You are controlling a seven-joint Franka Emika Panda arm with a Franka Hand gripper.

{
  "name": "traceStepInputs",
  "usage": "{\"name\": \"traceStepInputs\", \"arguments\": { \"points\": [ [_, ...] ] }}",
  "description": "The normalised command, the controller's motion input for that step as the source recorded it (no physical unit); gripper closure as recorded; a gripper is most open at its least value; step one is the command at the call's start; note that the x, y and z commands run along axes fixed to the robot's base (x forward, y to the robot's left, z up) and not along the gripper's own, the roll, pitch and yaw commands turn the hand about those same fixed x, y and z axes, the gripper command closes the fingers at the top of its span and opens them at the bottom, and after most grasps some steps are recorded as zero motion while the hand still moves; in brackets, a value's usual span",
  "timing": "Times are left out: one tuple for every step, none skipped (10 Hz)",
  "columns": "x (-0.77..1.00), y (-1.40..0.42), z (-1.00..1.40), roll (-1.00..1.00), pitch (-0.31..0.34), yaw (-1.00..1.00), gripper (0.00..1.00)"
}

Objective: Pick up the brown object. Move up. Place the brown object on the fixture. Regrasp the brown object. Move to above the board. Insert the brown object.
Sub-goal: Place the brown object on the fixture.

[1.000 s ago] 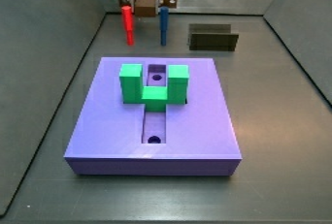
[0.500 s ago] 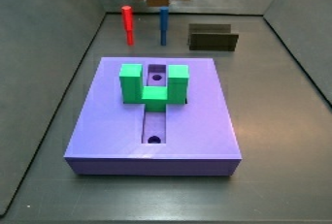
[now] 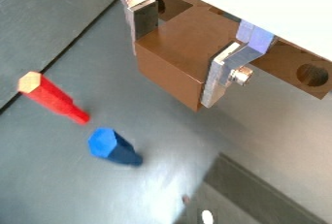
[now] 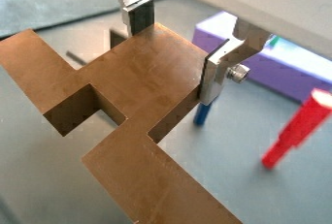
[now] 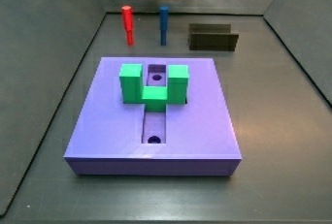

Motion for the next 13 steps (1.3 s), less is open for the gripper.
{"name": "traceStepInputs", "arguments": {
  "points": [
    [0.84,0.00,0.15,-0.89,0.000,0.00,1.00],
    [0.85,0.00,0.16,-0.87,0.000,0.00,1.00],
    [0.88,0.00,0.11,-0.85,0.006,0.00,1.00],
    [0.91,-0.02,0.07,-0.86,0.060,-0.06,1.00],
    [0.94,-0.04,0.04,-0.83,0.086,-0.09,1.00],
    [0.98,-0.05,0.00,-0.73,0.089,-0.18,1.00],
    [0.98,-0.01,0.00,-0.70,0.080,-0.19,1.00],
    [1.00,-0.02,0.00,-0.68,0.100,-0.16,1.00],
    [0.98,-0.07,0.00,-0.64,0.211,-0.10,1.00],
    [0.96,-0.09,0.01,-0.60,0.274,-0.08,1.00],
    [0.94,-0.08,0.01,-0.55,0.326,-0.07,1.00],
    [0.59,0.00,0.00,-0.22,0.354,-0.14,1.00],
    [0.01,-0.02,0.00,0.00,0.000,0.00,1.00]
  ]
}}
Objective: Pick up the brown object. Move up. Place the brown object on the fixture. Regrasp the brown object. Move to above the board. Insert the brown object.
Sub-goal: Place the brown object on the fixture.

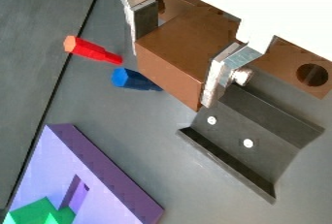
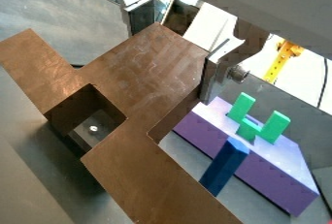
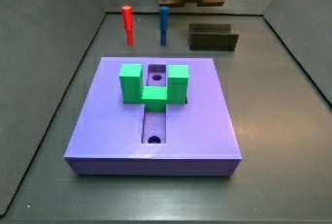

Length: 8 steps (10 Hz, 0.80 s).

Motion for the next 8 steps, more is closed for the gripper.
{"name": "traceStepInputs", "arguments": {
  "points": [
    [0.19,-0.16,0.05,-0.22,0.000,0.03,1.00],
    [0.52,-0.24,0.07,-0.57,0.000,0.13,1.00],
    [0.69,-0.28,0.07,-0.45,-0.003,0.00,1.00],
    [0.87,-0.25,0.00,-0.45,0.000,0.00,1.00],
    [0.91,-0.26,0.00,-0.35,0.000,0.00,1.00],
    [0.97,-0.24,0.00,-0.31,0.017,0.00,1.00],
    [0.97,-0.19,0.00,-0.31,0.003,0.00,1.00],
    [0.99,-0.08,0.00,-0.32,0.011,0.00,1.00]
  ]
}}
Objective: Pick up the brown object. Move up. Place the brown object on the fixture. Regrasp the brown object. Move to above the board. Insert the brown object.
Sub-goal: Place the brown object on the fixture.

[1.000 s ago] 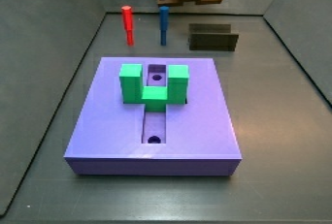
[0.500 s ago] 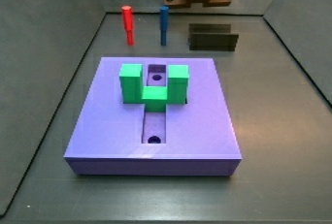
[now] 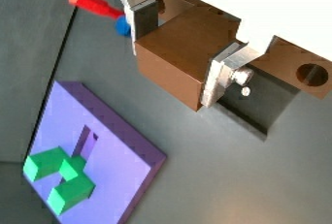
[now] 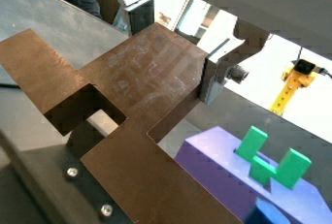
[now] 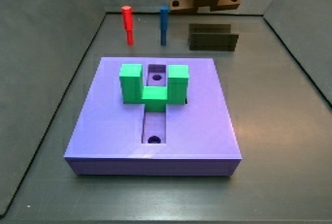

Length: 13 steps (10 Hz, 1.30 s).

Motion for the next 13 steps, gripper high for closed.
{"name": "traceStepInputs", "arguments": {
  "points": [
    [1.00,0.01,0.00,-0.35,0.011,-0.03,1.00],
    [0.88,0.29,-0.01,-0.23,0.071,-0.21,1.00],
    [0.81,0.17,-0.10,-0.25,0.000,-0.26,1.00],
    [0.95,0.00,-0.11,-0.33,0.000,-0.28,1.00],
    [0.95,0.00,-0.07,-0.43,0.000,-0.24,1.00],
    [0.87,-0.04,-0.14,-0.41,0.000,-0.29,1.00],
    [0.80,-0.05,-0.27,-0.27,0.000,-0.35,1.00],
    [0.79,-0.03,-0.22,0.00,0.000,-0.37,1.00],
    [0.73,-0.05,-0.29,0.00,0.086,-0.22,1.00],
    [0.71,-0.04,-0.31,0.03,0.294,-0.25,1.00],
    [0.69,-0.07,-0.20,0.13,0.391,-0.20,1.00],
    [0.65,-0.16,-0.13,0.14,0.394,-0.20,1.00],
    [0.59,-0.14,-0.15,0.31,0.389,-0.24,1.00]
  ]
}}
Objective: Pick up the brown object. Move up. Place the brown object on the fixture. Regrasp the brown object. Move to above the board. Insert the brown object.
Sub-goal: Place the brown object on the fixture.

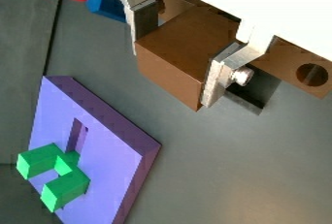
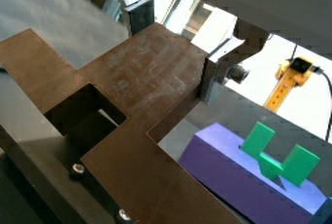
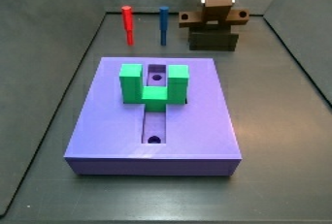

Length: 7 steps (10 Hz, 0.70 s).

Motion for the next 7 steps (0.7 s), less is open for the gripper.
{"name": "traceStepInputs", "arguments": {
  "points": [
    [0.55,-0.13,-0.22,0.48,0.420,-0.24,1.00],
    [0.48,-0.13,-0.25,0.53,0.377,-0.22,1.00],
    [0.31,-0.11,-0.23,0.46,0.183,-0.15,1.00],
    [0.11,-0.07,-0.18,0.33,0.017,-0.05,1.00],
    [0.00,0.00,-0.11,0.13,0.000,0.00,1.00],
    [0.00,0.00,0.00,0.00,0.000,0.14,1.00],
    [0.00,0.00,0.00,0.00,0.000,0.26,1.00]
  ]
}}
